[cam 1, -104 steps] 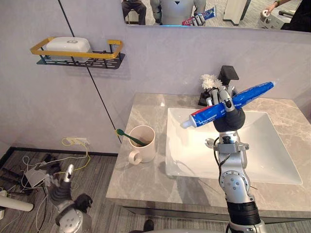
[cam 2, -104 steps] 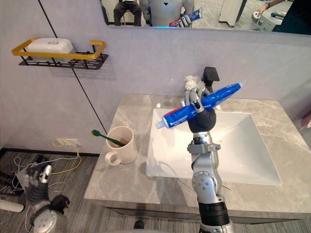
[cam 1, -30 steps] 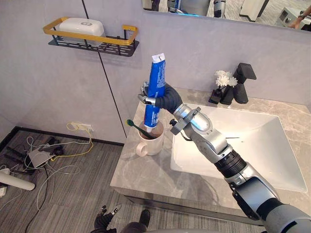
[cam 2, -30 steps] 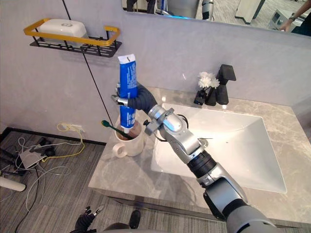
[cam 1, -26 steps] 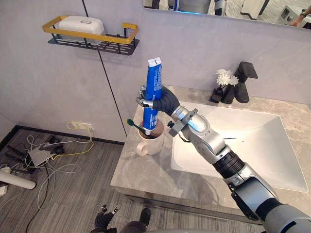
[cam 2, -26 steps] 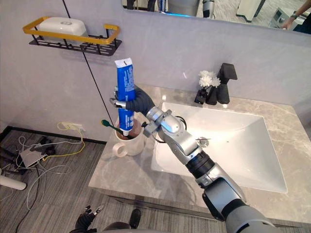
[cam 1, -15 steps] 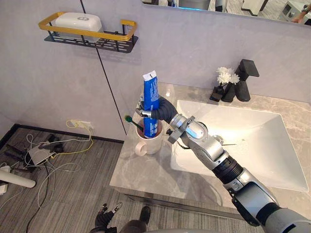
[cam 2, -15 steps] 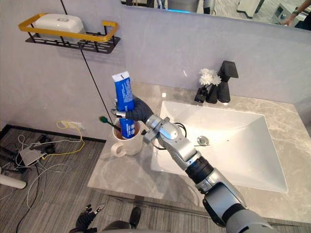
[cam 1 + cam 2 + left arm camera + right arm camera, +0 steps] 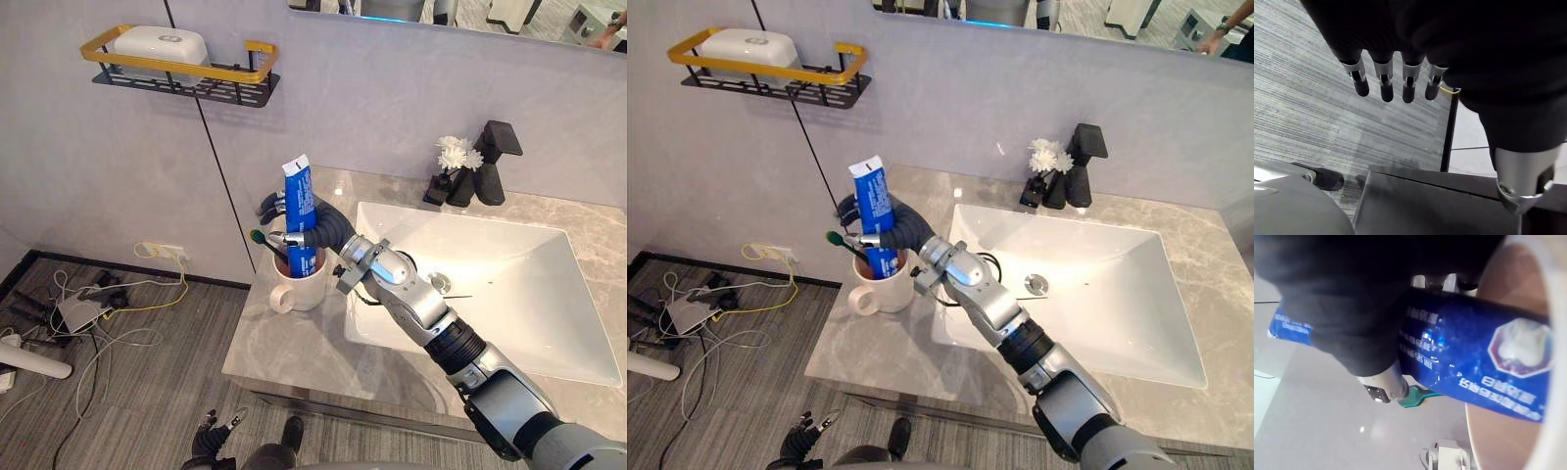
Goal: Organize washtable
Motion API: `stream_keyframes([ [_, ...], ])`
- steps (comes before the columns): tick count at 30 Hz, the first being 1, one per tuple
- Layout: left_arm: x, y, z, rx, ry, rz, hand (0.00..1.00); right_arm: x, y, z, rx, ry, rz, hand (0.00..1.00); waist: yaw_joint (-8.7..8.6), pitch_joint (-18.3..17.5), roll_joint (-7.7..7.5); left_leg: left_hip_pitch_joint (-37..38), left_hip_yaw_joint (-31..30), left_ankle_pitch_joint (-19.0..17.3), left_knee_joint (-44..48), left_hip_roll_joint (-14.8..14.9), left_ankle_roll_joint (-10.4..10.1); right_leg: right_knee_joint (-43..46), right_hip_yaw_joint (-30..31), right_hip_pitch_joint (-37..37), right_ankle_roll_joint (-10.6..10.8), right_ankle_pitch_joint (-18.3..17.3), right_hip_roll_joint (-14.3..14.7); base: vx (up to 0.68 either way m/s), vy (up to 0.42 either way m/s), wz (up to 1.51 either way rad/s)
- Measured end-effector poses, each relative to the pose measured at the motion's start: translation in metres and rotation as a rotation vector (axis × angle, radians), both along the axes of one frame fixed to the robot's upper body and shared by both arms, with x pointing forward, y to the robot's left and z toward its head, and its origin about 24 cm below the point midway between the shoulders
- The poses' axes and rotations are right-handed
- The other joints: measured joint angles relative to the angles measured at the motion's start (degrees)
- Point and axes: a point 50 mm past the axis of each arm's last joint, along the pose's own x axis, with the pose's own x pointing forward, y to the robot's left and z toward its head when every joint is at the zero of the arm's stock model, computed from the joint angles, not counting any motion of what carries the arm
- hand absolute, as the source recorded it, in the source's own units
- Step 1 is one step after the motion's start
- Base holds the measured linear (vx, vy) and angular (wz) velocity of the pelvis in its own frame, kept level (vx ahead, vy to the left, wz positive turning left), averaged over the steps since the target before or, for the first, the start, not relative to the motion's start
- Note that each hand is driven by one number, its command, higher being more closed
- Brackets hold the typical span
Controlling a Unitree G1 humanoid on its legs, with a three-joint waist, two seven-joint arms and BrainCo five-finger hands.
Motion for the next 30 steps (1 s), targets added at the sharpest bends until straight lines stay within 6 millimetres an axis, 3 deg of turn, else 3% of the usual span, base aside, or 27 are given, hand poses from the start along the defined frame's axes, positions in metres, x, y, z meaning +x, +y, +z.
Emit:
stream_keyframes([
  [12, 0.000, 0.000, 0.000, 0.000, 0.002, 0.001, 0.00, -0.002, -0.006, 0.006, 0.008, -0.028, -0.001, 0.00, -0.03, 0.0, -0.01, 0.4, 0.1, 0.0, 0.0, 0.0, 0.0, 0.1, 0.0, 0.3, 0.0, 0.0, 0.0, 0.00, 0.000, 0.00],
  [19, -0.002, 0.001, -0.001, -0.001, 0.011, 0.004, 0.00, -0.009, -0.026, 0.025, -0.030, -0.146, 0.017, 0.00, -0.24, 0.0, -0.01, 0.9, 0.1, 0.0, -0.1, 0.0, 0.0, 0.2, 0.0, 0.9, 0.0, 0.0, -0.1, 0.00, 0.000, 0.00],
  [30, -0.006, 0.002, -0.004, 0.002, 0.035, 0.000, 0.00, -0.007, -0.047, 0.032, -0.093, -0.236, -0.062, 0.00, -1.17, 0.0, -0.04, 1.2, 1.1, 0.0, 0.0, 0.1, 0.0, 0.2, 0.8, 0.8, 0.0, 0.0, -0.1, 0.00, -0.001, -0.02],
])
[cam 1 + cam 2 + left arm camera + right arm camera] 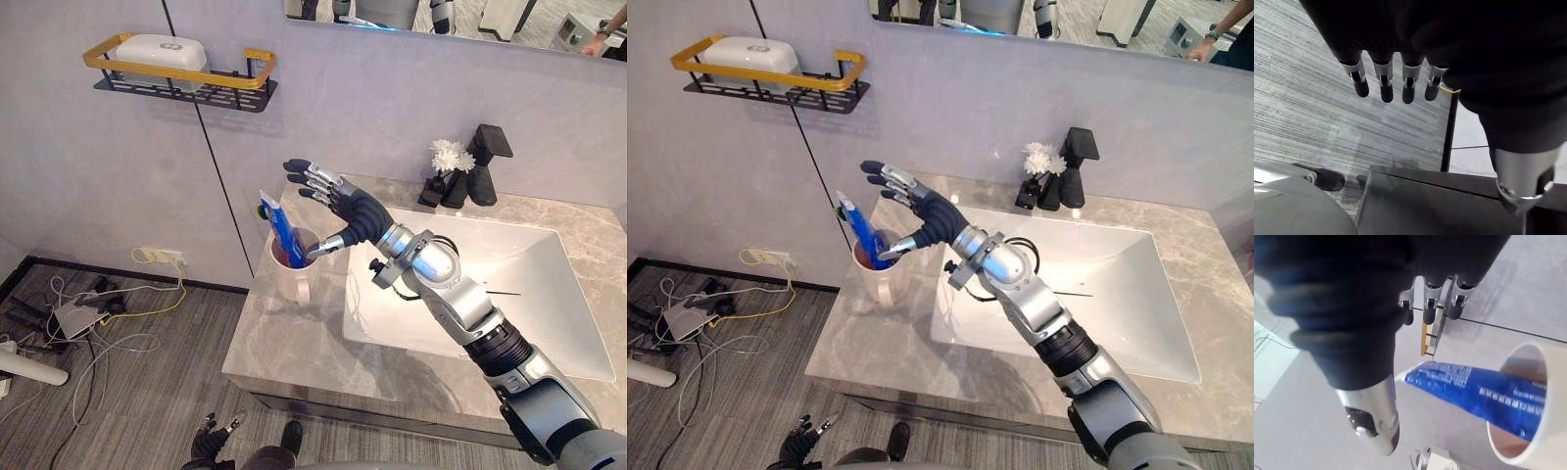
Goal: Organize washtable
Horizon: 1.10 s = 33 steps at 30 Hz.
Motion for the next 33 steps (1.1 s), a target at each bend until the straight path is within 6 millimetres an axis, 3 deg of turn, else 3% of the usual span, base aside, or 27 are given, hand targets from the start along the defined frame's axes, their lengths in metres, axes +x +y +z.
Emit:
stream_keyframes([
  [3, 0.000, 0.000, 0.000, 0.007, 0.004, -0.013, 0.00, -0.001, -0.003, 0.004, 0.000, -0.019, -0.008, 0.00, -0.39, 0.0, -0.02, 0.1, 0.2, 0.0, 0.0, 0.0, 0.0, 0.0, 0.2, 0.0, 0.0, 0.0, 0.0, -0.01, -0.001, -0.02],
  [8, -0.001, 0.001, -0.001, 0.010, 0.011, -0.019, 0.00, -0.014, -0.018, 0.034, -0.003, -0.200, -0.025, 0.00, -0.75, 0.0, -0.02, 0.3, 0.7, 0.0, 0.0, 0.1, 0.0, 0.1, 0.8, -0.1, 0.0, 0.0, 0.0, -0.02, -0.007, -0.05],
  [13, -0.004, 0.002, -0.002, 0.021, 0.030, -0.038, 0.00, -0.030, -0.044, 0.074, 0.085, -0.398, -0.094, 0.00, -2.06, -0.1, -0.05, 0.3, 1.0, 0.0, 0.0, 0.2, 0.0, 0.1, 1.1, -0.7, 0.0, 0.1, 0.0, -0.01, -0.002, -0.03],
  [17, -0.004, 0.002, -0.002, 0.018, 0.036, -0.067, 0.00, -0.047, -0.078, 0.103, 0.179, -0.566, -0.221, 0.00, -2.62, -0.2, -0.06, 0.3, 1.5, 0.0, 0.0, 0.2, 0.0, 0.0, 1.6, -0.8, -0.1, 0.2, 0.0, -0.01, -0.002, -0.05],
  [18, -0.004, 0.002, -0.003, 0.018, 0.044, -0.072, 0.00, -0.054, -0.099, 0.114, 0.242, -0.630, -0.310, 0.00, -3.22, -0.3, -0.08, 0.3, 1.6, 0.0, 0.0, 0.2, 0.0, 0.0, 1.7, -0.8, -0.1, 0.2, 0.0, 0.00, 0.000, 0.00],
  [19, -0.004, 0.002, -0.003, 0.019, 0.044, -0.075, 0.00, -0.055, -0.102, 0.115, 0.251, -0.640, -0.324, 0.00, -3.43, -0.3, -0.07, 0.3, 1.6, 0.0, 0.0, 0.2, 0.0, 0.0, 1.7, -0.8, -0.1, 0.2, 0.0, -0.02, -0.008, -0.05],
  [21, -0.004, 0.002, -0.003, 0.022, 0.047, -0.085, 0.00, -0.068, -0.135, 0.128, 0.329, -0.736, -0.479, 0.00, -4.17, -0.4, -0.09, 0.2, 2.4, -0.1, 0.0, 0.3, 0.0, -0.1, 2.4, -1.1, -0.1, 0.4, 0.0, -0.02, -0.004, -0.13],
  [26, -0.005, 0.002, -0.003, 0.024, 0.051, -0.093, 0.00, -0.104, -0.210, 0.132, 0.413, -0.864, -0.879, 0.00, -5.58, -2.3, 0.03, -0.7, 4.2, -0.3, -0.2, 0.5, 0.2, -0.5, 4.2, -2.7, 0.0, 1.0, 0.0, -0.01, 0.002, -0.21],
  [29, -0.009, 0.002, -0.004, 0.012, 0.060, -0.096, 0.00, -0.125, -0.260, 0.116, 0.400, -0.846, -1.191, 0.00, -8.10, -3.9, 0.42, -1.6, 5.2, -0.3, -0.4, 0.6, 0.3, -1.1, 4.9, -3.8, 0.1, 1.6, 0.0, -0.01, -0.001, -0.16],
  [31, -0.009, 0.001, -0.004, 0.006, 0.060, -0.098, 0.00, -0.132, -0.282, 0.104, 0.392, -0.807, -1.333, 0.00, -8.53, -4.3, 0.69, -1.9, 5.7, -0.4, -0.4, 0.7, 0.4, -1.1, 5.6, -4.4, 0.1, 1.7, 0.0, -0.02, 0.002, -0.23],
  [33, -0.005, -0.003, -0.004, -0.004, 0.049, -0.098, 0.00, -0.146, -0.315, 0.080, 0.390, -0.707, -1.546, 0.00, -9.03, -5.2, 1.16, -2.5, 6.6, -0.4, -0.4, 0.8, 0.4, -1.1, 6.4, -5.3, 0.2, 2.0, 0.1, -0.02, 0.005, -0.21],
])
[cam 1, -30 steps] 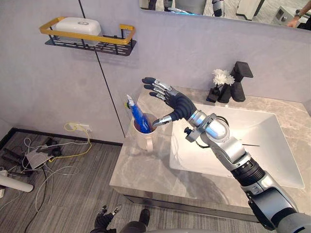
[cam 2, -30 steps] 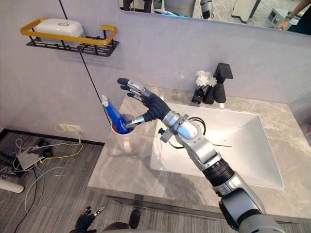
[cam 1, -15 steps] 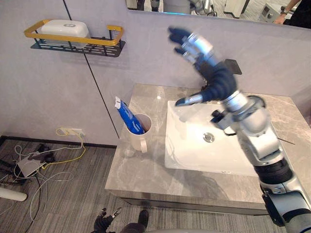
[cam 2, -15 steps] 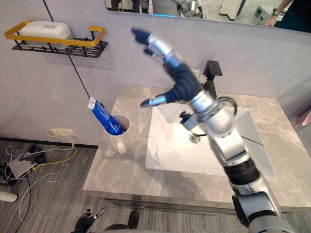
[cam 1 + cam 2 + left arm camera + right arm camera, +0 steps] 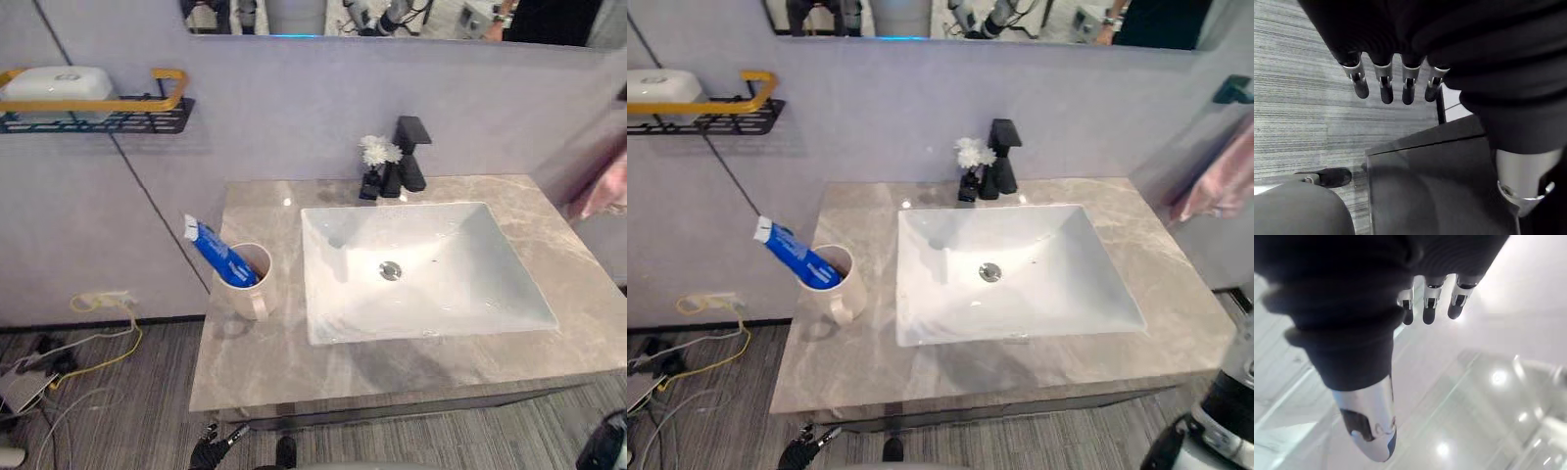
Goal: Organize washtable
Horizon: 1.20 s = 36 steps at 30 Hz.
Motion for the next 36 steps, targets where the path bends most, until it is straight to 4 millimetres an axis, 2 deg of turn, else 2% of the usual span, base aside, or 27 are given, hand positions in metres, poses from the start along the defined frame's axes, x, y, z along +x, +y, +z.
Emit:
stream_keyframes([
  [2, 0.002, -0.004, 0.000, -0.010, -0.006, 0.000, 0.00, -0.008, -0.014, -0.020, 0.091, 0.043, -0.083, 0.00, -0.16, -0.4, 0.16, -0.1, 0.2, 0.0, 0.0, 0.1, 0.0, 0.0, 0.6, -0.4, 0.0, 0.1, 0.0, -0.01, 0.004, -0.14],
  [4, 0.000, -0.009, -0.002, -0.027, 0.002, 0.038, 0.00, -0.019, -0.024, -0.058, 0.228, 0.124, -0.185, 0.00, -0.94, -0.7, 0.29, -0.2, 0.3, 0.0, 0.0, 0.1, 0.0, 0.0, 0.7, -0.6, 0.1, 0.2, 0.0, -0.01, 0.002, -0.06],
  [5, -0.001, -0.009, -0.002, -0.029, 0.004, 0.043, 0.00, -0.021, -0.025, -0.070, 0.266, 0.152, -0.204, 0.00, -1.03, -0.8, 0.18, -0.2, 0.4, 0.0, 0.0, 0.1, 0.0, 0.0, 0.8, -0.7, 0.1, 0.2, 0.0, -0.01, 0.003, -0.05],
  [6, -0.001, -0.009, -0.003, -0.032, 0.006, 0.046, 0.00, -0.026, -0.025, -0.092, 0.344, 0.192, -0.237, 0.00, -1.04, -1.2, 0.38, -0.5, 0.6, 0.0, 0.0, 0.2, 0.0, 0.0, 1.0, -1.0, 0.2, 0.1, 0.0, -0.02, 0.006, -0.09],
  [7, -0.001, -0.012, -0.003, -0.041, 0.005, 0.056, 0.00, -0.031, -0.021, -0.113, 0.417, 0.228, -0.260, 0.00, -0.97, -1.4, 0.71, -0.8, 1.3, -0.1, 0.0, 0.3, 0.1, 0.1, 1.1, -1.5, 0.4, 0.0, 0.1, -0.02, 0.006, -0.10],
  [8, -0.001, -0.014, -0.003, -0.048, 0.003, 0.065, 0.00, -0.033, -0.019, -0.125, 0.456, 0.250, -0.269, 0.00, -0.90, -1.4, 0.78, -0.8, 1.5, -0.1, 0.0, 0.3, 0.1, 0.1, 1.2, -1.6, 0.4, 0.0, 0.1, -0.01, 0.009, -0.14],
  [10, -0.001, -0.021, -0.004, -0.077, -0.009, 0.125, 0.00, -0.044, -0.003, -0.164, 0.586, 0.340, -0.287, 0.00, -0.68, -1.6, 0.99, -0.7, 2.2, -0.4, 0.0, 0.4, 0.3, 0.1, 1.5, -1.6, 0.5, 0.0, 0.0, 0.00, 0.007, -0.11],
  [11, -0.001, -0.021, -0.004, -0.081, -0.012, 0.142, 0.00, -0.047, 0.002, -0.172, 0.614, 0.354, -0.291, 0.00, -0.61, -1.6, 1.03, -0.6, 2.4, -0.4, 0.0, 0.4, 0.3, 0.1, 1.5, -1.6, 0.5, 0.0, 0.0, 0.02, 0.007, -0.08],
  [13, -0.001, -0.025, -0.004, -0.103, -0.023, 0.210, 0.00, -0.058, 0.024, -0.203, 0.736, 0.408, -0.297, 0.00, -0.29, -1.6, 1.05, -0.2, 3.5, -0.8, 0.1, 0.5, 0.5, 0.2, 2.1, -1.6, 0.4, 0.0, -0.1, 0.02, 0.007, -0.16],
  [14, -0.001, -0.025, -0.004, -0.105, -0.024, 0.220, 0.00, -0.061, 0.029, -0.211, 0.769, 0.419, -0.305, 0.00, -0.11, -1.6, 1.06, -0.1, 3.8, -0.9, 0.1, 0.6, 0.5, 0.3, 2.2, -1.5, 0.4, 0.0, -0.1, 0.03, 0.004, -0.20],
  [15, -0.001, -0.026, -0.004, -0.110, -0.025, 0.229, 0.00, -0.068, 0.038, -0.224, 0.829, 0.441, -0.318, 0.00, 0.56, -1.7, 1.12, 0.1, 4.3, -1.3, 0.1, 0.6, 0.5, 0.4, 2.3, -1.5, 0.5, 0.0, -0.2, 0.03, 0.012, -0.21],
  [19, -0.004, -0.027, -0.005, -0.119, -0.021, 0.293, 0.00, -0.066, 0.046, -0.238, 0.931, 0.421, -0.265, 0.00, 0.82, -1.8, 1.71, 1.0, 6.0, -2.0, 0.1, 0.6, 0.7, 1.1, 2.7, -1.2, 0.5, 0.1, -0.6, 0.04, 0.018, -0.22],
  [22, -0.005, -0.026, -0.005, -0.119, -0.023, 0.336, 0.00, -0.062, 0.057, -0.265, 1.038, 0.486, -0.229, 0.00, 1.30, -1.7, 1.48, 2.4, 7.9, -3.1, 0.0, 1.1, 0.4, 1.2, 3.5, -0.4, 0.6, 0.1, -0.5, 0.02, 0.000, -0.21],
  [23, -0.007, -0.026, -0.005, -0.122, -0.021, 0.359, 0.00, -0.061, 0.065, -0.281, 1.097, 0.537, -0.204, 0.00, 1.54, -1.6, 1.61, 2.8, 9.0, -3.6, 0.0, 1.2, 0.4, 1.3, 4.0, -0.3, 0.6, 0.1, -0.4, 0.03, 0.000, -0.16],
  [26, -0.007, -0.028, -0.006, -0.130, -0.020, 0.364, 0.00, -0.060, 0.074, -0.301, 1.167, 0.602, -0.160, 0.00, 1.56, -1.2, 2.03, 3.3, 10.6, -3.7, 0.0, 1.4, 0.5, 1.3, 4.0, 0.2, 0.8, 0.0, -0.6, 0.02, 0.001, -0.03],
  [28, -0.008, -0.028, -0.006, -0.136, -0.018, 0.373, 0.00, -0.058, 0.087, -0.320, 1.216, 0.696, -0.093, 0.00, 1.76, -0.9, 2.03, 4.2, 11.6, -3.7, 0.0, 1.5, 0.2, 2.2, 3.8, 0.8, 1.6, -0.7, -0.8, 0.00, 0.000, 0.00],
  [32, -0.002, -0.030, -0.005, -0.138, -0.025, 0.325, 0.00, -0.050, 0.108, -0.340, 1.252, 0.829, 0.052, 0.00, 2.50, -0.6, 1.95, 4.2, 12.2, -3.9, 0.0, 1.3, 0.4, 2.4, 3.6, 0.7, 1.6, -0.9, -1.2, 0.00, 0.005, 0.02],
  [36, 0.003, -0.031, -0.004, -0.140, -0.032, 0.276, 0.00, -0.057, 0.129, -0.368, 1.332, 0.988, 0.142, 0.00, 2.87, 0.0, 1.75, 4.2, 11.4, -3.7, 0.0, 0.7, 0.2, 2.5, 2.2, 1.1, 1.6, -1.4, -1.7, 0.03, 0.014, 0.19],
])
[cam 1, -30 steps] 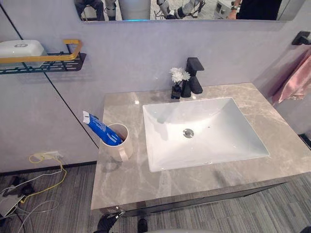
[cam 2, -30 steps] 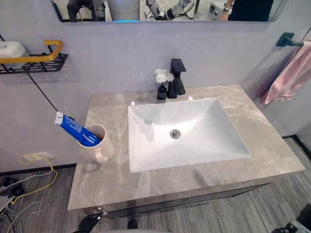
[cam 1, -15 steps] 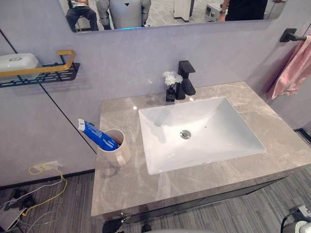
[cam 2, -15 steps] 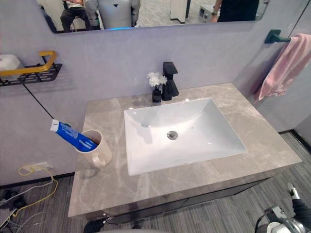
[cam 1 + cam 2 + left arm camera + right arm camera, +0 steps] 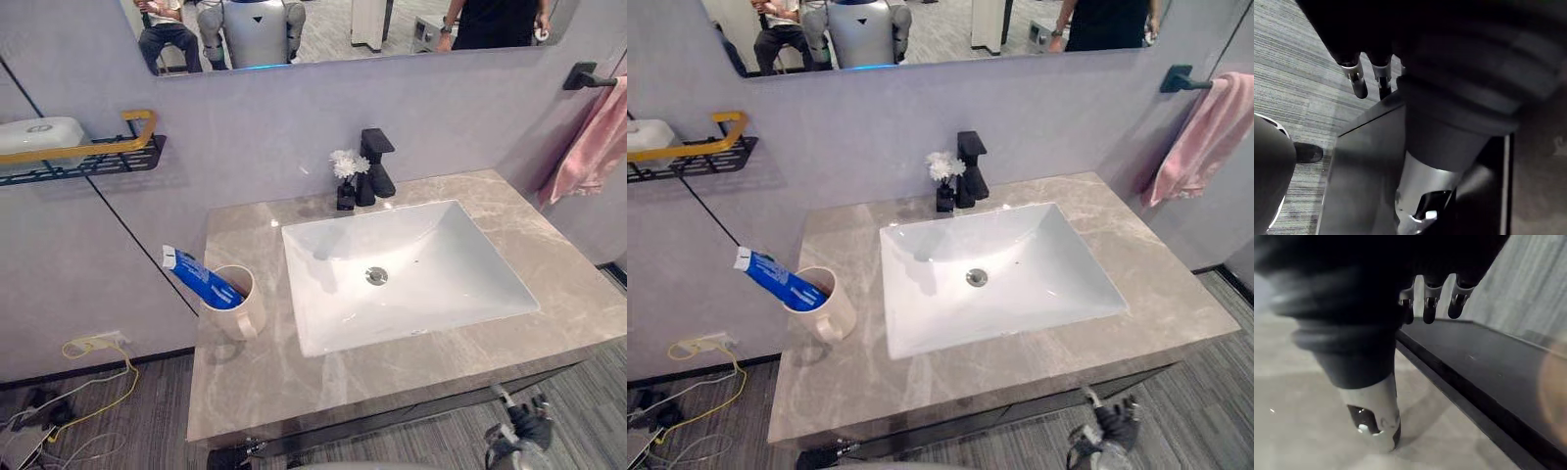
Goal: Organize washtable
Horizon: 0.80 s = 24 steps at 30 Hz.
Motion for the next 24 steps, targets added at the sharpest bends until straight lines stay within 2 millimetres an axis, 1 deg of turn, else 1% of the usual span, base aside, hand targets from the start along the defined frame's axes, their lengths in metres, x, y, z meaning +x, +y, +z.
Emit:
stream_keyframes([
  [3, -0.001, 0.000, -0.001, -0.007, 0.009, -0.043, 0.00, -0.013, 0.015, -0.020, 0.075, 0.100, 0.060, 0.00, -0.13, 0.3, 0.02, 0.0, -1.7, 0.0, 0.0, -0.6, 0.0, -0.2, -1.7, 0.5, 0.3, -0.6, -0.5, 0.03, 0.006, 0.26],
  [4, 0.000, 0.000, -0.001, -0.005, 0.009, -0.055, 0.00, -0.014, 0.018, -0.023, 0.088, 0.115, 0.077, 0.00, -0.10, 0.3, 0.02, 0.0, -2.0, 0.0, 0.0, -0.7, 0.0, -0.2, -1.9, 0.6, 0.3, -0.7, -0.6, 0.04, 0.001, 0.27],
  [8, 0.004, -0.002, -0.002, -0.013, 0.007, -0.110, 0.00, -0.021, 0.042, -0.042, 0.161, 0.237, 0.222, 0.00, 0.21, 0.6, -0.04, -0.1, -4.6, 0.3, 0.0, -1.4, 0.4, -0.7, -4.1, 1.7, 0.3, -0.9, -0.9, 0.05, -0.013, 0.27],
  [11, 0.006, -0.002, -0.002, -0.006, 0.004, -0.130, 0.00, -0.021, 0.048, -0.047, 0.184, 0.265, 0.253, 0.00, 0.97, 1.0, -0.23, 0.0, -5.6, 0.3, 0.0, -1.6, 0.4, -1.3, -5.0, 2.6, 0.3, -0.9, -0.9, 0.02, -0.014, 0.16],
  [15, 0.010, -0.001, -0.001, 0.006, -0.005, -0.144, 0.00, -0.018, 0.055, -0.051, 0.212, 0.278, 0.280, 0.00, 0.85, 2.5, -0.28, 0.2, -7.2, 0.7, 0.0, -1.8, 0.2, -1.4, -6.4, 3.5, 0.2, -1.1, -0.9, 0.00, -0.020, 0.20],
  [21, 0.009, -0.001, -0.002, 0.005, -0.001, -0.137, 0.00, -0.025, 0.059, -0.057, 0.237, 0.328, 0.301, 0.00, 0.73, 2.7, -0.15, 0.4, -8.1, 0.7, 0.0, -2.3, 0.3, -1.4, -7.3, 4.0, 0.4, -1.3, -0.9, 0.01, -0.009, 0.06],
  [24, 0.012, -0.001, -0.001, 0.005, -0.009, -0.133, 0.00, -0.024, 0.061, -0.058, 0.246, 0.331, 0.305, 0.00, 0.74, 3.8, -0.21, 1.1, -8.3, 0.7, 0.0, -2.5, 0.3, -1.4, -7.7, 4.9, 0.5, -1.4, -1.1, -0.02, 0.001, 0.06],
])
